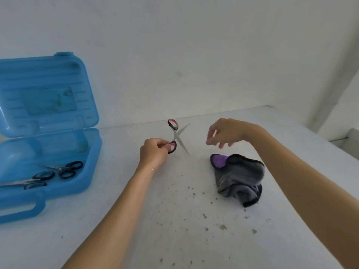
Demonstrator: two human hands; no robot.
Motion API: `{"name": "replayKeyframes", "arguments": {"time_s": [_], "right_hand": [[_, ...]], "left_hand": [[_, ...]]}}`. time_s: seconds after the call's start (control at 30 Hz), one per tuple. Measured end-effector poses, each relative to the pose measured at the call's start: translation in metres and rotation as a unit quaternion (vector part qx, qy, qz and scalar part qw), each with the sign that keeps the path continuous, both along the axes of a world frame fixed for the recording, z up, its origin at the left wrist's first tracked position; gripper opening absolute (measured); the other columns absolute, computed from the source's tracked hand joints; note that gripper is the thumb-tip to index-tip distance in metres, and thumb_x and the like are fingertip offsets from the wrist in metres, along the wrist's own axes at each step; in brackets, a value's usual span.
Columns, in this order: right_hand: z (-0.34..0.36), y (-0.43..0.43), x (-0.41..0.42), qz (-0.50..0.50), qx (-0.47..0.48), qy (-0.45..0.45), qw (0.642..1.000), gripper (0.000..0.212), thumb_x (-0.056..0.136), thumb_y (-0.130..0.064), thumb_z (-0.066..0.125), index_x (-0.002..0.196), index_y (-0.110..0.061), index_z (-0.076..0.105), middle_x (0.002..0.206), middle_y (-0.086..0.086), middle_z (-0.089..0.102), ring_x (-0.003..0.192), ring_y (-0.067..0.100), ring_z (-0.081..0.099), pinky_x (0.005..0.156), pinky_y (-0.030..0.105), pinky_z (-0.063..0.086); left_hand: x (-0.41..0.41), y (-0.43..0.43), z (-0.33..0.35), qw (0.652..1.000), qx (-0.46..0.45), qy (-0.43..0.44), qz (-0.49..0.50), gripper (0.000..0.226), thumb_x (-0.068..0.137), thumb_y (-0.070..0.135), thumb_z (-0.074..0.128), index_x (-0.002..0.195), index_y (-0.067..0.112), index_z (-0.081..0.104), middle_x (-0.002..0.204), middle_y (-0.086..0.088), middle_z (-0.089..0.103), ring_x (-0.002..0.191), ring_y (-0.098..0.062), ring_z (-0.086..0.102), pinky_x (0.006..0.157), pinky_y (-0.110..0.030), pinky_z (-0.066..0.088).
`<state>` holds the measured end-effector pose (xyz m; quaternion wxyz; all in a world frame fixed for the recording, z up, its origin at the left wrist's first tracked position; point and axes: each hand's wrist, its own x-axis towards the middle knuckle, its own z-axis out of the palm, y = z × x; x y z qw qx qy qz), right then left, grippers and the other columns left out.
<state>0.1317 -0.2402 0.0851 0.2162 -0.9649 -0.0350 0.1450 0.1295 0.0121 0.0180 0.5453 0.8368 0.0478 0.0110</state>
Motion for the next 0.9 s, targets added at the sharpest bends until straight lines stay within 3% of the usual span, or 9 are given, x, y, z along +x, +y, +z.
{"name": "replayKeyframes", "arguments": {"time_s": [0.1, 0.17, 0.33, 0.47, 0.57, 0.7, 0.77, 0.9], "right_hand": [[0.001, -0.011, -0.038, 0.002, -0.055, 0.031, 0.998, 0.038, 0.083, -0.060, 0.075, 0.103, -0.029, 0.070, 0.105, -0.008, 0.069, 0.095, 0.015, 0.069, 0.083, 0.038, 0.062], [-0.005, -0.013, -0.055, -0.005, -0.078, 0.025, 0.997, 0.047, 0.075, -0.068, 0.076, 0.106, -0.035, 0.068, 0.109, -0.014, 0.062, 0.100, 0.013, 0.063, 0.089, 0.038, 0.057], [-0.015, -0.011, -0.071, -0.015, -0.048, -0.012, 0.999, 0.056, 0.075, -0.057, 0.084, 0.121, -0.032, 0.062, 0.111, -0.008, 0.063, 0.104, 0.018, 0.061, 0.092, 0.037, 0.053], [-0.020, -0.011, -0.074, -0.023, 0.020, -0.059, 0.998, 0.050, 0.075, -0.037, 0.090, 0.117, -0.027, 0.065, 0.098, -0.007, 0.071, 0.091, 0.013, 0.067, 0.079, 0.027, 0.051], [-0.025, -0.016, -0.074, -0.043, 0.055, -0.093, 0.993, 0.038, 0.079, -0.041, 0.086, 0.109, -0.029, 0.066, 0.093, -0.010, 0.073, 0.092, 0.013, 0.068, 0.078, 0.026, 0.049], [-0.012, -0.026, -0.091, -0.019, 0.074, -0.144, 0.987, 0.012, 0.089, -0.041, 0.074, 0.097, -0.032, 0.073, 0.097, -0.017, 0.074, 0.098, 0.005, 0.069, 0.091, 0.032, 0.054], [-0.002, -0.035, -0.106, 0.006, 0.105, -0.116, 0.988, 0.005, 0.087, -0.036, 0.078, 0.091, -0.036, 0.076, 0.103, -0.019, 0.074, 0.102, -0.001, 0.067, 0.098, 0.034, 0.053], [-0.002, -0.042, -0.128, 0.068, 0.005, 0.020, 0.998, 0.048, 0.073, -0.035, 0.090, 0.114, -0.045, 0.069, 0.117, -0.021, 0.063, 0.105, 0.004, 0.060, 0.091, 0.026, 0.051]], "left_hand": [[-0.016, -0.009, -0.005, 0.998, -0.067, 0.009, 0.008, 0.010, 0.089, 0.027, 0.077, 0.092, 0.017, 0.079, 0.080, 0.003, 0.071, 0.067, -0.011, 0.059, 0.063, -0.024, 0.046], [-0.026, -0.013, -0.005, 0.993, -0.115, 0.016, 0.021, 0.010, 0.089, 0.022, 0.078, 0.093, 0.012, 0.078, 0.073, -0.001, 0.069, 0.051, -0.007, 0.058, 0.053, -0.020, 0.048], [-0.046, -0.016, -0.005, 0.980, -0.196, 0.014, 0.029, 0.016, 0.086, 0.014, 0.082, 0.100, 0.008, 0.076, 0.080, -0.005, 0.075, 0.050, -0.007, 0.065, 0.055, -0.019, 0.055], [-0.058, -0.015, -0.001, 0.961, -0.274, 0.035, 0.020, 0.023, 0.082, 0.010, 0.085, 0.102, 0.005, 0.075, 0.084, -0.007, 0.076, 0.059, -0.013, 0.072, 0.057, -0.018, 0.057], [-0.066, -0.015, -0.001, 0.955, -0.292, 0.041, 0.006, 0.025, 0.082, 0.009, 0.085, 0.104, 0.004, 0.075, 0.086, -0.008, 0.077, 0.063, -0.015, 0.073, 0.058, -0.018, 0.058], [-0.074, -0.018, -0.005, 0.958, -0.284, 0.040, -0.018, 0.023, 0.083, 0.010, 0.084, 0.104, 0.006, 0.076, 0.091, -0.010, 0.078, 0.065, -0.015, 0.074, 0.061, -0.018, 0.059], [-0.078, -0.020, -0.007, 0.959, -0.281, 0.038, -0.032, 0.017, 0.084, 0.008, 0.082, 0.100, 0.009, 0.076, 0.089, -0.009, 0.078, 0.064, -0.014, 0.074, 0.063, -0.019, 0.060], [-0.083, -0.023, -0.011, 0.960, -0.274, 0.035, -0.055, 0.016, 0.086, 0.007, 0.080, 0.102, 0.008, 0.076, 0.083, -0.007, 0.075, 0.060, -0.011, 0.071, 0.063, -0.020, 0.061]]}}
